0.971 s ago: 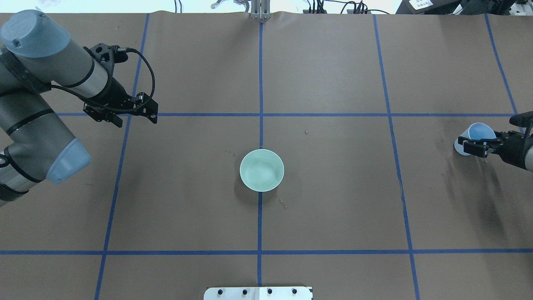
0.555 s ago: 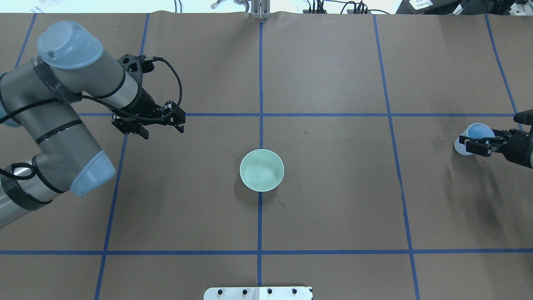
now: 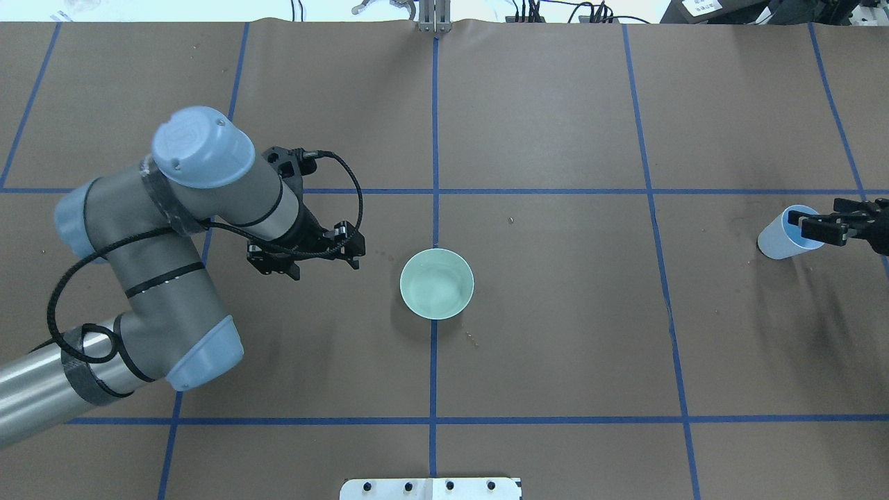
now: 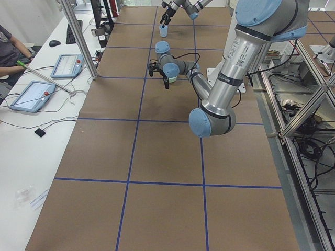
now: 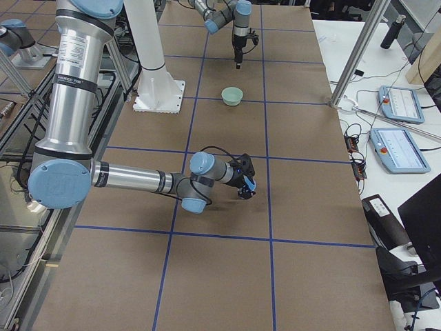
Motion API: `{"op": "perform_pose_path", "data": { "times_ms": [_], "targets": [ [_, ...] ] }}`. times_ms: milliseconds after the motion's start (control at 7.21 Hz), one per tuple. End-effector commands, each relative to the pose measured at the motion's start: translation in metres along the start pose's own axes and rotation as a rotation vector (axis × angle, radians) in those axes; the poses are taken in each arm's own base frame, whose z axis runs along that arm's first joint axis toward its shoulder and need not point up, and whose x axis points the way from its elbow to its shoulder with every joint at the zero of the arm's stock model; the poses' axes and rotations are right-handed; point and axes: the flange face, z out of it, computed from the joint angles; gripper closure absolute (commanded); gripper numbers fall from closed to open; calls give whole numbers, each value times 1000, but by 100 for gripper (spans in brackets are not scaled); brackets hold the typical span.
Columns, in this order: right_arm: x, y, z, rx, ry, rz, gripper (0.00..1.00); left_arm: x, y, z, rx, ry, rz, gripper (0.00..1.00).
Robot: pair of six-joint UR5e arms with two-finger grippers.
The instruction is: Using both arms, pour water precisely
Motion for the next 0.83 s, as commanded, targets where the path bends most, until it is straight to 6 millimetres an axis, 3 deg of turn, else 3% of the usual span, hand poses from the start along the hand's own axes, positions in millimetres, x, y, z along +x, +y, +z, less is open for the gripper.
{"op": "perform_pose_path", "data": {
  "times_ms": [0,139,416,555,693],
  "targets": [
    [19,-26,-23,-14,-41,15,1,36,49,36,-27,-9,12,1],
    [23,-42,-22,-22,-23,14,1,44,53,46,-14,-21,20,1],
    [39,-95,-40,-105,-9,-91,1,93,38,60,-13,-24,21,1],
    [47,-125,-56,-150,-8,-105,1,92,32,58,-5,-25,18,2],
    [56,-137,-72,-195,-11,-131,1,88,19,52,13,-25,12,3]
  ]
}}
